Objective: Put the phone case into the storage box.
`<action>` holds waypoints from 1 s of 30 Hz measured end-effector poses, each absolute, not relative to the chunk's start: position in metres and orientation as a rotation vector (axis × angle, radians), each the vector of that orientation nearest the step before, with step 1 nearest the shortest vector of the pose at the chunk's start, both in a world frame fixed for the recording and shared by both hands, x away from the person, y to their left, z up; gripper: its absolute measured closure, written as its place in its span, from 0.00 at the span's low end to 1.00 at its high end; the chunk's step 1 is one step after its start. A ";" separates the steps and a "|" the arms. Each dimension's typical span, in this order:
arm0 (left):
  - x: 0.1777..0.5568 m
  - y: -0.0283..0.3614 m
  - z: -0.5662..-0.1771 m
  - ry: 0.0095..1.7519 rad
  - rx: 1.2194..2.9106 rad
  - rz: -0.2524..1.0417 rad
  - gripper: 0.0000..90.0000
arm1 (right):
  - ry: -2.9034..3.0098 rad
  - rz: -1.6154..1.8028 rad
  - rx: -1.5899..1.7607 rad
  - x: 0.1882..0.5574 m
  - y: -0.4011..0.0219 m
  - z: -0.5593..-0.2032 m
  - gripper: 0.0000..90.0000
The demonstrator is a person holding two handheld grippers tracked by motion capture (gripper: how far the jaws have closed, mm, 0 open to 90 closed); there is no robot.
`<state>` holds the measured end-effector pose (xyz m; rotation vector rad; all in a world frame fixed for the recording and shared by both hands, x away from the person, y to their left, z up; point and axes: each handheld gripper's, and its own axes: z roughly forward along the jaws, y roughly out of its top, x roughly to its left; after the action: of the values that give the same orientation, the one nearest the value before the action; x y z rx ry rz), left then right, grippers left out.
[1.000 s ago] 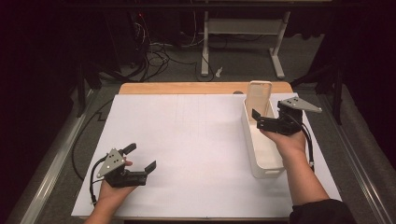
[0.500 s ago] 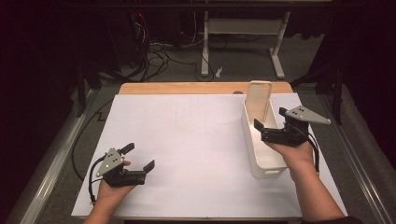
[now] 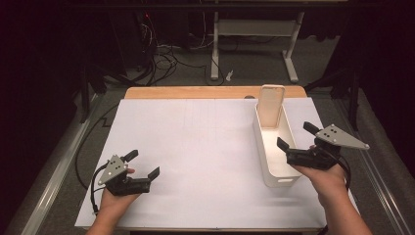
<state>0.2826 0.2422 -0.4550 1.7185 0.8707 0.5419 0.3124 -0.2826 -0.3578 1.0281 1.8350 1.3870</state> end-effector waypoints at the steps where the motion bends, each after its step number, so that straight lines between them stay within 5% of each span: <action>1: 0.283 0.243 -0.455 0.871 1.725 0.546 0.02 | 1.837 1.389 1.022 0.309 -0.284 -0.358 0.00; 18: 0.280 0.251 -0.457 0.896 1.745 0.569 0.02 | 1.805 1.384 0.983 0.263 -0.317 -0.393 0.00; 30: 0.284 0.244 -0.462 0.901 1.807 0.556 0.00 | 1.793 1.436 0.995 0.265 -0.315 -0.393 0.00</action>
<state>0.2843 0.2444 -0.4620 1.8068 0.9012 0.5557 0.2651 -0.3154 -0.3934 0.9949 1.7928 1.4360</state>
